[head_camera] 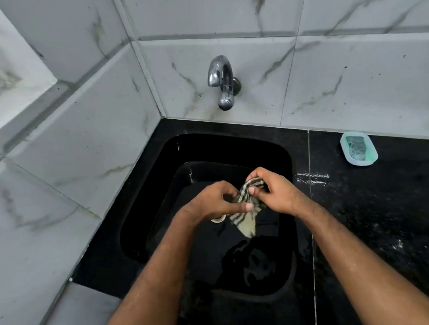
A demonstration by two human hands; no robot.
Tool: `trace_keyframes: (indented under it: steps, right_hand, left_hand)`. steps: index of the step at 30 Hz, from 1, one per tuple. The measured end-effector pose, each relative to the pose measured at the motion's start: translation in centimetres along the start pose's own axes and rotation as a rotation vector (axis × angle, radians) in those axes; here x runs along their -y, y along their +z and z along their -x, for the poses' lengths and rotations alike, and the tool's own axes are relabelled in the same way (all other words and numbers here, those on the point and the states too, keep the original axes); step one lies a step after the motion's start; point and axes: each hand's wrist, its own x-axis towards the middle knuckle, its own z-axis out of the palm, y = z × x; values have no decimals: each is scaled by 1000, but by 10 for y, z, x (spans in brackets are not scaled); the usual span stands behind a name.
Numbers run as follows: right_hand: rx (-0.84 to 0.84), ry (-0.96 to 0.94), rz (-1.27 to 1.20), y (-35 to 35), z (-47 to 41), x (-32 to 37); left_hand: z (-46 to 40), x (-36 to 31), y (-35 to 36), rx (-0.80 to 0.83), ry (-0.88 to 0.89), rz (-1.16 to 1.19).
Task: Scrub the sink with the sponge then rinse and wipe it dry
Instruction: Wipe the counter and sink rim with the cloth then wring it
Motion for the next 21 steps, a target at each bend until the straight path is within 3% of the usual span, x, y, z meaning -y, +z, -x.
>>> trace_keyframes:
  steps: [4,6,10,14,17,21]
  right_hand:
    - [-79,-61,-149,-5,-9,10]
    - [-72,-88,-191,-11,-16,13]
    - [-69,-104,-215,-19,-24,17]
    - [-113,-84,-289,-22,-23,13]
    - [-141,-99,-178,-19,-22,0]
    - [-85,-210,-124,-23,-23,-8]
  left_hand:
    - [2,-15,5,137,-128,419]
    - [0,-19,8,127,-135,556]
    - [-7,-37,14,172,-96,668]
    - [-13,-42,20,258,-180,838]
    - [-17,-39,19,381,-245,745]
    - [-21,-40,15,318,-314,823]
